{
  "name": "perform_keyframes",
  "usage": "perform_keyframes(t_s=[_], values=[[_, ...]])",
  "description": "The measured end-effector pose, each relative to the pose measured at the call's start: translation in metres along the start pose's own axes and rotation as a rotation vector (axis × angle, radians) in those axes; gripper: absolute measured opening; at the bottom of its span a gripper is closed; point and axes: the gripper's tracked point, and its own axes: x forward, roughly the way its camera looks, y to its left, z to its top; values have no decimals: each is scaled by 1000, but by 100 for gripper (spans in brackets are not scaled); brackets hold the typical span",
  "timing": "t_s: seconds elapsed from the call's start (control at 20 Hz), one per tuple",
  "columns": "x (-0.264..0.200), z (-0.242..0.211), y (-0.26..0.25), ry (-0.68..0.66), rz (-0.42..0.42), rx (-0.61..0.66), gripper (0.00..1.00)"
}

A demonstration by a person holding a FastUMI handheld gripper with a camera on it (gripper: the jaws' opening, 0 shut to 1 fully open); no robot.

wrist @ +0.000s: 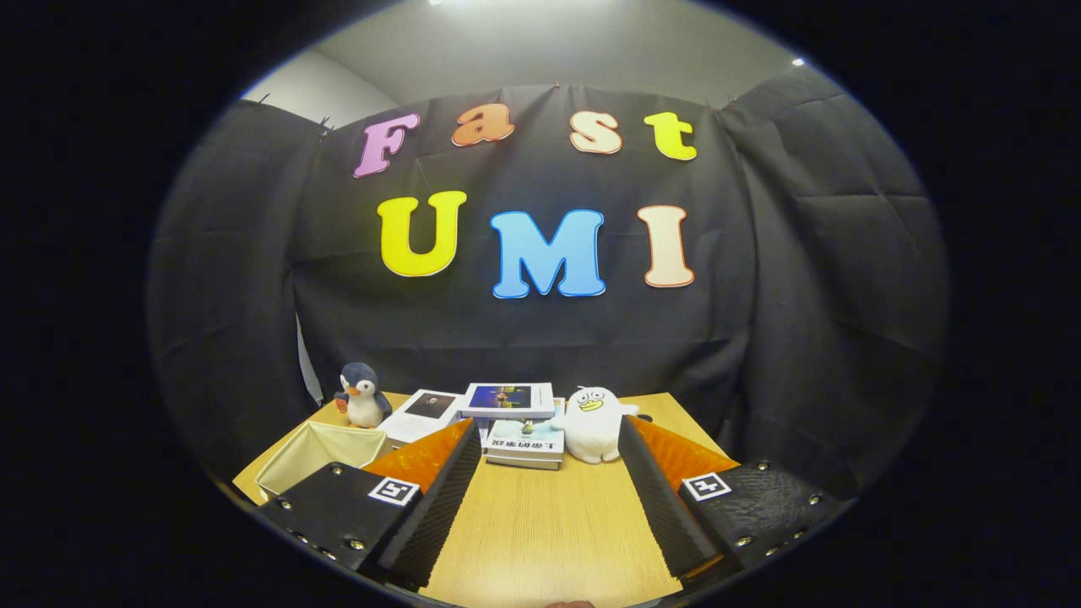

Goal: Open the storage box then place both shoes into the box .Put the left shoe in first, then the right shoe, with the right side of both shoes facing outward in a uniform manner.

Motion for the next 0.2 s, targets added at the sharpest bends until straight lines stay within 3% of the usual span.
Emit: perform_keyframes(t_s=[0.2], values=[[1,9,1,-37,1,-3,98]])
